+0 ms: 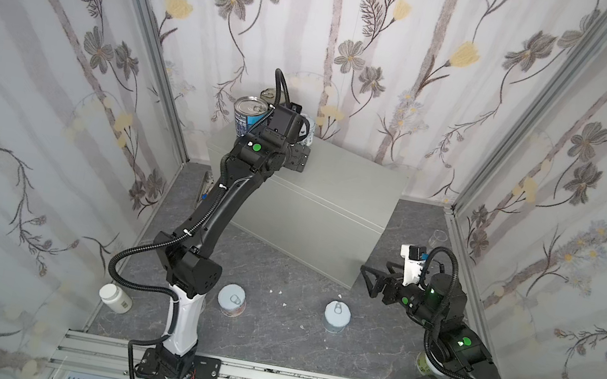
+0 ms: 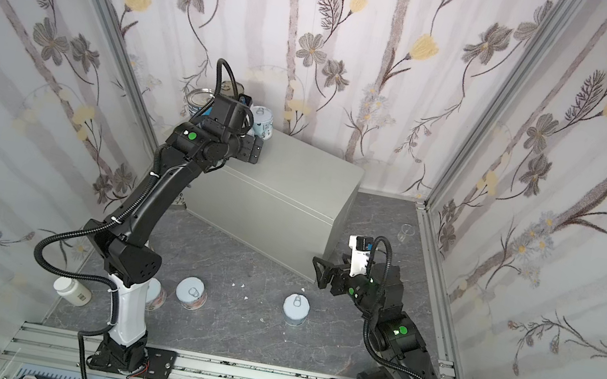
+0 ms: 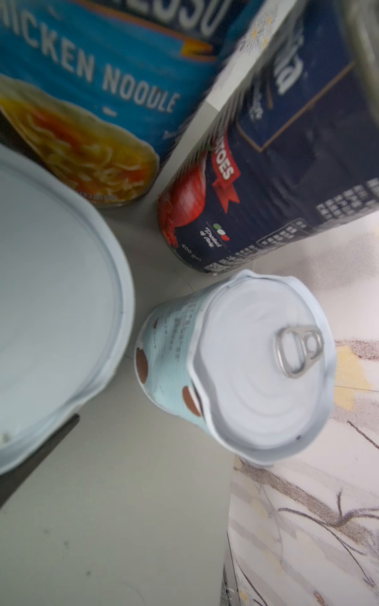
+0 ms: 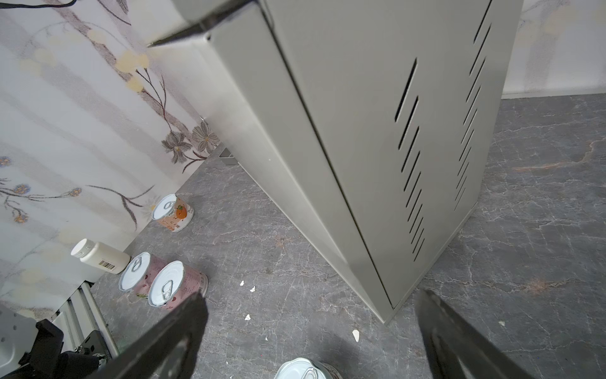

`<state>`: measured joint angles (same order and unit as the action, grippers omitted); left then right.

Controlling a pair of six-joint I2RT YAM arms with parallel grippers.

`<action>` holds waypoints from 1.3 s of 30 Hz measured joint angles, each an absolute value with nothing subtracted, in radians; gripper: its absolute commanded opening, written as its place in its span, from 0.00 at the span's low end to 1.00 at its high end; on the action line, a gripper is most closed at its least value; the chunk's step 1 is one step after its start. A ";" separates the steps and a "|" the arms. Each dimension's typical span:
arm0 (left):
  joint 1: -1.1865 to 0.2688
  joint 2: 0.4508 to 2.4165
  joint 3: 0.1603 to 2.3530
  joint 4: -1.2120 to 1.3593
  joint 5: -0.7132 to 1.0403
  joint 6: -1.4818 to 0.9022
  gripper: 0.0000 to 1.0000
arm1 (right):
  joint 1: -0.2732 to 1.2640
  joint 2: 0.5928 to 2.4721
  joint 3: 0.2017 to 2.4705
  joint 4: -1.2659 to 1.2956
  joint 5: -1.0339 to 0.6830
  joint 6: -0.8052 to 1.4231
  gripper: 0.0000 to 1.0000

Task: Place and organize the canned foods onto the counter
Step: 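Lower the pale green can beside the other cans and open left gripper, then withdraw left gripper down while right gripper lowers onto a pale green floor can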

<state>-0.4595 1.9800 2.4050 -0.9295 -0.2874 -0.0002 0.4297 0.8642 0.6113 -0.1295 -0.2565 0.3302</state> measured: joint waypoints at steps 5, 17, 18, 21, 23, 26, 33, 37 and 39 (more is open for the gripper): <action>-0.466 1.955 2.418 -0.932 -0.286 -0.001 0.95 | 0.430 0.859 0.611 -0.130 -0.257 0.331 1.00; -0.496 1.854 2.444 -0.924 -0.273 -0.008 1.00 | 0.430 0.823 0.651 -0.139 -0.256 0.331 1.00; -0.501 1.842 2.444 -0.924 -0.275 -0.008 1.00 | 0.430 0.820 0.659 -0.142 -0.256 0.331 1.00; -0.517 1.800 2.444 -0.923 -0.284 -0.008 1.00 | 0.430 0.808 0.681 -0.154 -0.256 0.331 1.00; -0.527 1.769 2.439 -0.918 -0.289 -0.008 1.00 | 0.436 0.797 0.693 -0.168 -0.255 0.332 1.00; -0.550 1.711 2.408 -0.913 -0.299 -0.007 1.00 | 0.458 0.778 0.709 -0.193 -0.255 0.332 1.00; -0.630 1.553 2.238 -0.909 -0.316 -0.009 1.00 | 0.553 0.731 0.754 -0.276 -0.190 0.332 1.00; -0.712 1.438 2.075 -0.887 -0.344 -0.032 1.00 | 0.596 0.693 0.766 -0.305 -0.150 0.340 0.99; -0.753 1.368 1.953 -0.864 -0.361 -0.050 1.00 | 0.616 0.670 0.755 -0.313 -0.133 0.353 0.99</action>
